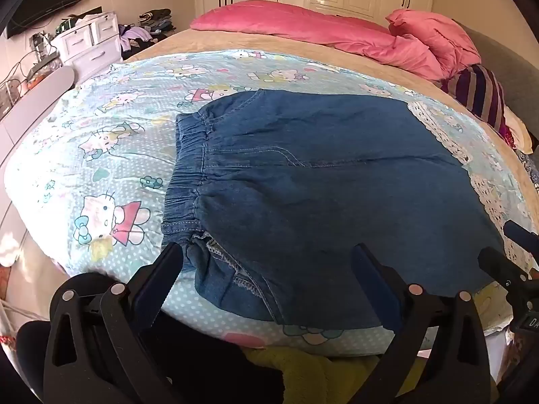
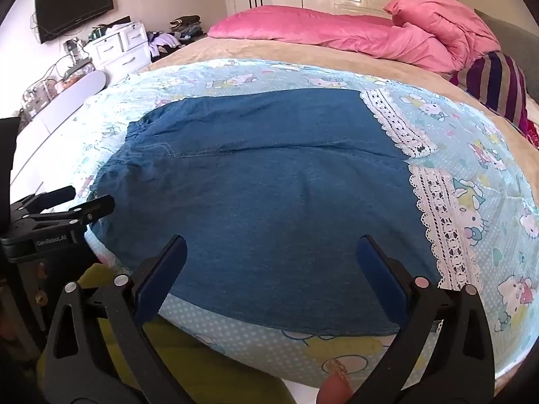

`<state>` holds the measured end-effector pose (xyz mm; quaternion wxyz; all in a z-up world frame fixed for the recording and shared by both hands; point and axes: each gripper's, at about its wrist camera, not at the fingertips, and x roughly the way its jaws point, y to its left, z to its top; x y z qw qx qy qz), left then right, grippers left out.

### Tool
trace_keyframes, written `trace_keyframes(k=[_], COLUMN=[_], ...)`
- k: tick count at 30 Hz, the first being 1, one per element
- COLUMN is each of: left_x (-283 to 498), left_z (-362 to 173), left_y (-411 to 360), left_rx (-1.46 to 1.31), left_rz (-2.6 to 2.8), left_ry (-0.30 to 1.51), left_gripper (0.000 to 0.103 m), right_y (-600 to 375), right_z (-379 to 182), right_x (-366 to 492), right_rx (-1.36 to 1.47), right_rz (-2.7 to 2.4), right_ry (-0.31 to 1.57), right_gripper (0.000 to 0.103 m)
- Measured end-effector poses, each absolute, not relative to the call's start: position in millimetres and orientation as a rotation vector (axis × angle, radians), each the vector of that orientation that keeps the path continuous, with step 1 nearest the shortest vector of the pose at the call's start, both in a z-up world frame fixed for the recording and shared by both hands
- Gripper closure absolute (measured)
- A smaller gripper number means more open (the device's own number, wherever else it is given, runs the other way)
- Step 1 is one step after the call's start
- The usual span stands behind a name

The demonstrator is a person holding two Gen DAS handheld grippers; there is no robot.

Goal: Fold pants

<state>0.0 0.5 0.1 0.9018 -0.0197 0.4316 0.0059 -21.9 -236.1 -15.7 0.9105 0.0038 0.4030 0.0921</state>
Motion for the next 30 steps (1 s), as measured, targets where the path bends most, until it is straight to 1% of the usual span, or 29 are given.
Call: trace_keyframes(k=[6, 30], left_x=[0.1, -5.0], left_z=[-0.9, 3.7], left_y=[0.2, -3.6], left_rx=[-0.036, -0.032], left_rz=[0.011, 0.011], left_ry=[0.893, 0.889], left_gripper=[0.004, 0.004], right_y=[-215.0, -225.2], right_z=[-2.7, -7.1], right_x=[-20.4, -23.4], right_rx=[-0.003, -0.003], right_rz=[0.185, 0.193], right_ry=[0.831, 0.818], right_gripper=[0.008, 0.008])
